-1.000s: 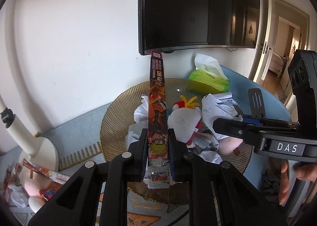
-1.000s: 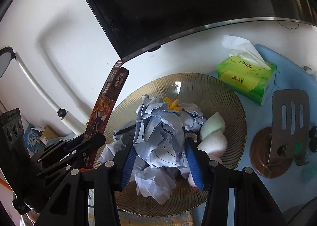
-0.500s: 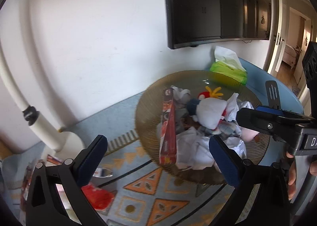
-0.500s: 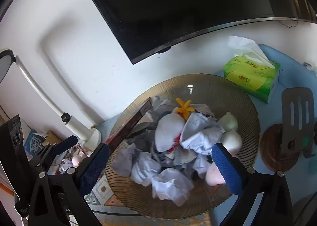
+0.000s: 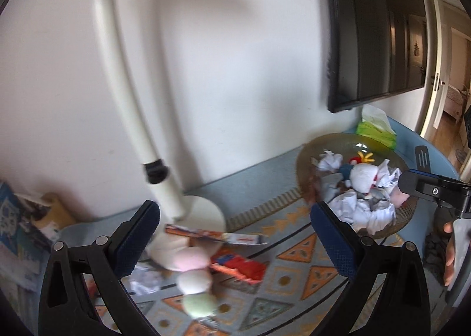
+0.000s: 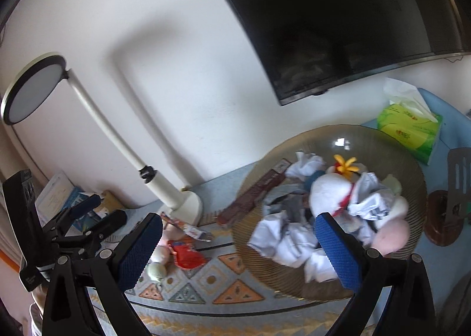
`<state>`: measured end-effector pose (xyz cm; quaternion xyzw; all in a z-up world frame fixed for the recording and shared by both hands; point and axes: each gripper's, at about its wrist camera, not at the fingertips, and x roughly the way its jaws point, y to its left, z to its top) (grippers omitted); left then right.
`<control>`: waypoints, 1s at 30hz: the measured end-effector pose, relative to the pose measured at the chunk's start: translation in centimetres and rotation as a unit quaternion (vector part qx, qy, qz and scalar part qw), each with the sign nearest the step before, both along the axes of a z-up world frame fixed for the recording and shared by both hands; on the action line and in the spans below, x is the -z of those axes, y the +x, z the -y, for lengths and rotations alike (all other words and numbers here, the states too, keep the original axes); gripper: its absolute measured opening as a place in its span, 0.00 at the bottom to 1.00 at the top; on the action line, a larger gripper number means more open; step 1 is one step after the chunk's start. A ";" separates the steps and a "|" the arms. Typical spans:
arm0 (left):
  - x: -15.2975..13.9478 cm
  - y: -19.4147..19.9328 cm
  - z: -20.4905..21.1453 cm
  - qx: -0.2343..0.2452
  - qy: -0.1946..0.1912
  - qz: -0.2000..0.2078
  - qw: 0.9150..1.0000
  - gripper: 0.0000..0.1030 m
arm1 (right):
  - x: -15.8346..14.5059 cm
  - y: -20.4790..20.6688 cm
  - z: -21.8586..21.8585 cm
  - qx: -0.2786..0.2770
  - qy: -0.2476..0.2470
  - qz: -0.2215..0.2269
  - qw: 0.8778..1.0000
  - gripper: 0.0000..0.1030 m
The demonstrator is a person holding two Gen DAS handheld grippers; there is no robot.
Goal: Organize objects
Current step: 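Move both grippers back over the rug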
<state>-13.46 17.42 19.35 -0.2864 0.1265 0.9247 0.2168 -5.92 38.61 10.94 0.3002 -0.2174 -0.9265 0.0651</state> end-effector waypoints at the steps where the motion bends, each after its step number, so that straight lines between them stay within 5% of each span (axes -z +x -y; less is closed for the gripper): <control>1: -0.4 0.0 1.3 -0.007 0.002 -0.002 1.000 1.00 | 0.0 -0.1 0.6 -0.004 0.002 0.000 1.000 1.00; 8: -0.4 0.5 8.4 -0.052 0.003 -0.008 0.999 1.00 | 0.9 -0.3 6.5 -0.052 0.027 0.002 0.998 1.00; 16: 6.6 -0.1 14.6 -0.091 -0.009 0.039 0.995 1.00 | 6.1 -1.5 11.9 -0.115 0.070 0.040 0.990 1.00; 22: 11.9 -1.7 16.5 -0.110 -0.013 0.079 0.991 1.00 | 10.2 -3.3 14.2 -0.143 0.095 0.068 0.983 1.00; 30: 14.5 -4.0 16.0 -0.105 -0.007 0.105 0.989 1.00 | 11.9 -6.3 16.3 -0.152 0.105 0.065 0.981 1.00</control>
